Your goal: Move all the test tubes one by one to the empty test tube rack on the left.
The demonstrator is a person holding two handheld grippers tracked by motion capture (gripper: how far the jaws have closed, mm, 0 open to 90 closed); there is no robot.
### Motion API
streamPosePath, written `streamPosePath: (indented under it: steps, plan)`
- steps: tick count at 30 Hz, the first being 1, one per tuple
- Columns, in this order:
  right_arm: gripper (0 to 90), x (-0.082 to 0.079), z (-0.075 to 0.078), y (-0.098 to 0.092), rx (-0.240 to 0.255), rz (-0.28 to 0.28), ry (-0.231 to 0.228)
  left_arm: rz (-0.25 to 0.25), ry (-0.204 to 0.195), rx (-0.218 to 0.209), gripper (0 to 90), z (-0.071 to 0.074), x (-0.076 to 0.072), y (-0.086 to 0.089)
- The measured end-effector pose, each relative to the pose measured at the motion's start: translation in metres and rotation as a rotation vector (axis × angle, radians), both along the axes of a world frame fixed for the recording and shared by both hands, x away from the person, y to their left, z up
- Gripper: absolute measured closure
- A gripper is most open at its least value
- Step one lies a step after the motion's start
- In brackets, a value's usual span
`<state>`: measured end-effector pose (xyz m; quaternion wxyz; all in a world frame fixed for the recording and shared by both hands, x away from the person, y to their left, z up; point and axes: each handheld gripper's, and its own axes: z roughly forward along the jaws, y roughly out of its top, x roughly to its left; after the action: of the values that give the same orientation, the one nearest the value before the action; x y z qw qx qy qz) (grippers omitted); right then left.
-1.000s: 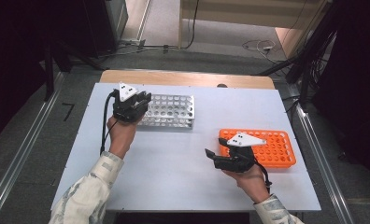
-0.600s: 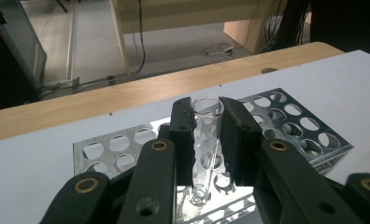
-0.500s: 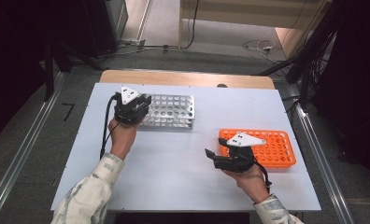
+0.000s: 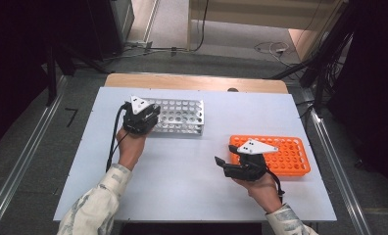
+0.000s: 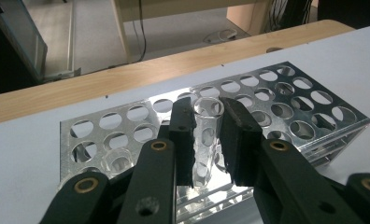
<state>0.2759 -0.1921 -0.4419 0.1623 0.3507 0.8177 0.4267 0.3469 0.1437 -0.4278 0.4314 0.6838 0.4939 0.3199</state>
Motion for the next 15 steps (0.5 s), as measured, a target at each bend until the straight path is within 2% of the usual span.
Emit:
streamPosePath:
  steps: [7, 15]
  plan:
    - [32.4, -0.0002, -0.0006, 0.0008, -0.001, 0.0, 0.002, 0.008, 0.01, 0.002, 71.9, -0.0053, -0.0003, -0.0005]
    - [32.6, -0.0009, 0.0008, -0.0004, 0.006, -0.002, -0.003, -0.013, -0.003, -0.032, 67.0, 0.0031, -0.0089, -0.0026]
